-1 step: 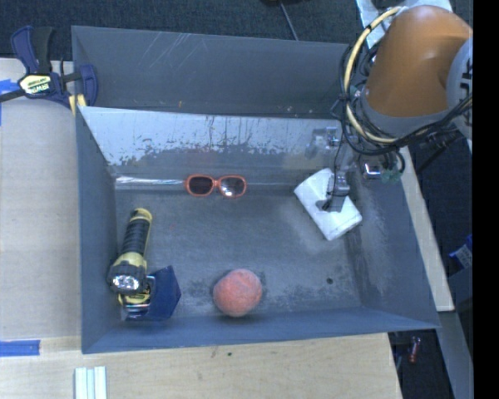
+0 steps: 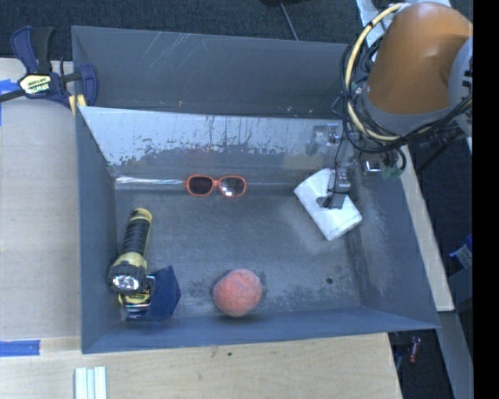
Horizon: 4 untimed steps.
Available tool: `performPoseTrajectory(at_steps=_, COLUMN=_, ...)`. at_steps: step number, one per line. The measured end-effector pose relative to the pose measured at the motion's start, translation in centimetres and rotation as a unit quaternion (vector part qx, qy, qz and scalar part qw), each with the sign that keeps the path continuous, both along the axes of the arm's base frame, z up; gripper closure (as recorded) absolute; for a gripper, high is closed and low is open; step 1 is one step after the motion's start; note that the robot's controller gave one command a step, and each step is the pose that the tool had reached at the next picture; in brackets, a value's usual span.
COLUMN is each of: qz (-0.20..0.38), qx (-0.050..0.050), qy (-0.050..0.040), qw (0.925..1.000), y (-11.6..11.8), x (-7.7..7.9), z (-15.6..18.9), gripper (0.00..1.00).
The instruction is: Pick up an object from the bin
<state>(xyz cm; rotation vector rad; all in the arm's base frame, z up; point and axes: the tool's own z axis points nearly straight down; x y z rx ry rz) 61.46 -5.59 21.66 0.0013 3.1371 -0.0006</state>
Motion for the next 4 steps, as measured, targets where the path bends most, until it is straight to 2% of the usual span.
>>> performPoseTrajectory(at_steps=1, qz=-0.253, qx=0.002, qy=-0.0079, qw=0.9675, y=-4.3, x=-1.7, z=-10.5, gripper=0.0)
performPoseTrajectory(at_steps=2, qz=-0.29, qx=0.001, qy=-0.0043, qw=0.9569, y=-4.1, x=-1.7, z=-9.8, gripper=0.0)
performPoseTrajectory(at_steps=3, qz=-0.507, qx=0.01, qy=-0.0128, qw=0.8618, y=-6.3, x=-0.5, z=-11.7, gripper=0.0)
performPoseTrajectory(at_steps=4, qz=-0.455, qx=0.005, qy=-0.0064, qw=0.8906, y=-5.9, x=-0.2, z=-14.5, gripper=0.0)
